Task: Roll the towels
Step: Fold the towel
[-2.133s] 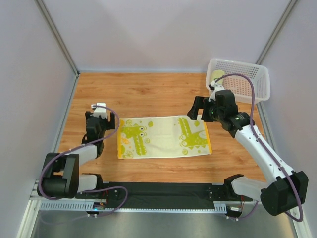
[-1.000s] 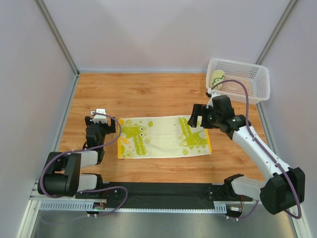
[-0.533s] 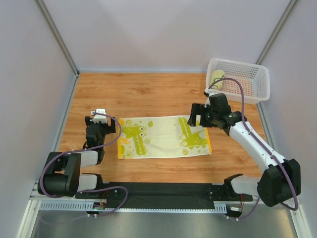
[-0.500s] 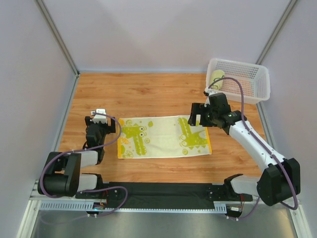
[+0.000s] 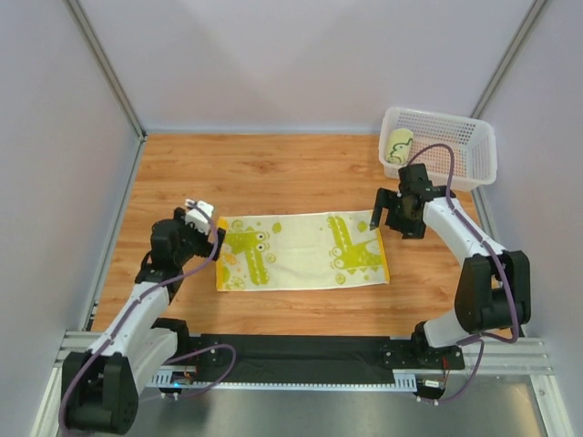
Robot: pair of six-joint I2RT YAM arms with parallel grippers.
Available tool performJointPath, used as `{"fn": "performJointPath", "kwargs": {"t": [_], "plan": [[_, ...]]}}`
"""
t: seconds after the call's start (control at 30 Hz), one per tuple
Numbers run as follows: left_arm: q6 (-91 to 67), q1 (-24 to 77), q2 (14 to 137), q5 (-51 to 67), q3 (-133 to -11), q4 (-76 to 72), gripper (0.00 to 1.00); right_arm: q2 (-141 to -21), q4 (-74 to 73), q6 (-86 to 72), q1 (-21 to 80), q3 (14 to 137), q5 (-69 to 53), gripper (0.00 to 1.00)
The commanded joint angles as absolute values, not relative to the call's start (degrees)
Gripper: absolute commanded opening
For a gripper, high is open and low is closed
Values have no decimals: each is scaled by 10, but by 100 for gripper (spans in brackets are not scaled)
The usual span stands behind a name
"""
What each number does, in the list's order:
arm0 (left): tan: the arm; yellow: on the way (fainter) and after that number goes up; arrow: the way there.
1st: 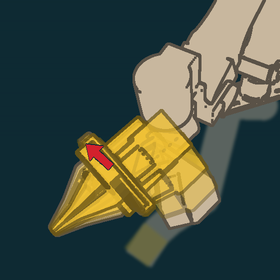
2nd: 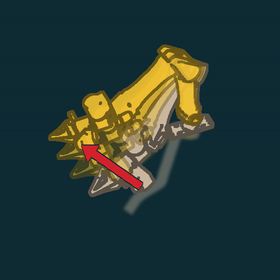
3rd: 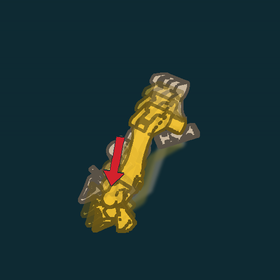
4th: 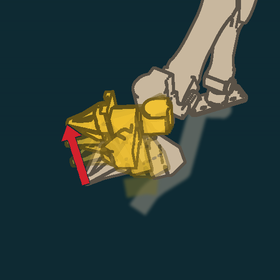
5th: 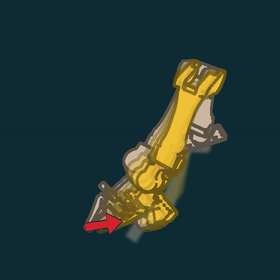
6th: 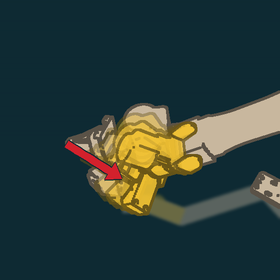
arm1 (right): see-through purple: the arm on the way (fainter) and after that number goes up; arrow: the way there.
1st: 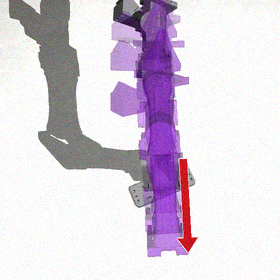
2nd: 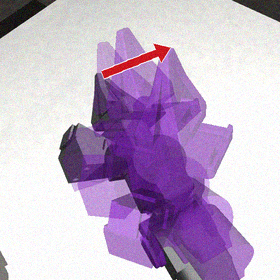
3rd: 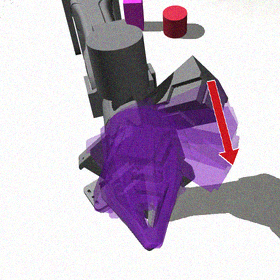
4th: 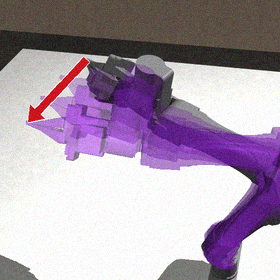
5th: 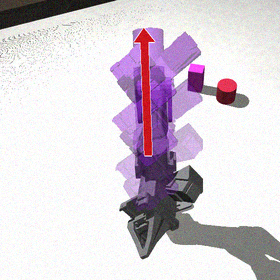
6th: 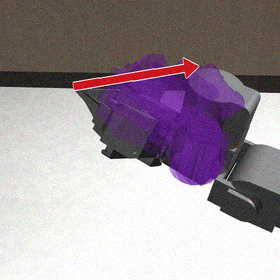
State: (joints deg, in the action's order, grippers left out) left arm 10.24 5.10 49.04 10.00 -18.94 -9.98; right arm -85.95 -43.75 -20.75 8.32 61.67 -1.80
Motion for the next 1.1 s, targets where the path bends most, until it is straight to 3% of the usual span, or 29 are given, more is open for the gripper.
{"fn": "performJointPath", "kwargs": {"t": [0.0,0.07,0.2,0.33,0.37,0.4,0.47,0.5,0.53,0.6,0.67,0.7,0.77,0.93,1.07], "plan": [[270,55,578,361,-240,161,99,-833,-444,-209,89,630,-21,100],[372,60,650,463,-282,227,99,-826,-454,-198,89,642,-13,100],[338,41,613,439,-257,204,100,-828,-432,-189,86,637,-16,100],[316,40,706,416,-301,211,99,-878,-461,-166,75,681,-36,99],[296,40,708,375,-299,180,87,-879,-457,-162,75,681,-43,99],[289,50,707,369,-297,184,85,-879,-454,-157,74,684,-54,99],[311,88,728,377,-299,209,60,-882,-434,-165,74,682,-100,100],[353,94,732,400,-311,233,67,-885,-424,-175,75,680,-122,100],[359,94,736,411,-316,246,92,-889,-415,-185,78,679,-154,100],[368,98,762,412,-331,257,89,-895,-394,-209,92,680,-167,100],[393,105,779,436,-342,294,73,-897,-388,-213,104,696,-168,100],[418,108,782,448,-355,304,72,-905,-388,-211,111,703,-169,100],[387,111,778,463,-366,255,99,-917,-401,-209,117,728,-175,100],[358,112,764,472,-375,123,99,-944,-396,-240,143,767,-182,100],[338,121,723,468,-429,114,100,-965,-411,-271,191,858,-151,100]]}}
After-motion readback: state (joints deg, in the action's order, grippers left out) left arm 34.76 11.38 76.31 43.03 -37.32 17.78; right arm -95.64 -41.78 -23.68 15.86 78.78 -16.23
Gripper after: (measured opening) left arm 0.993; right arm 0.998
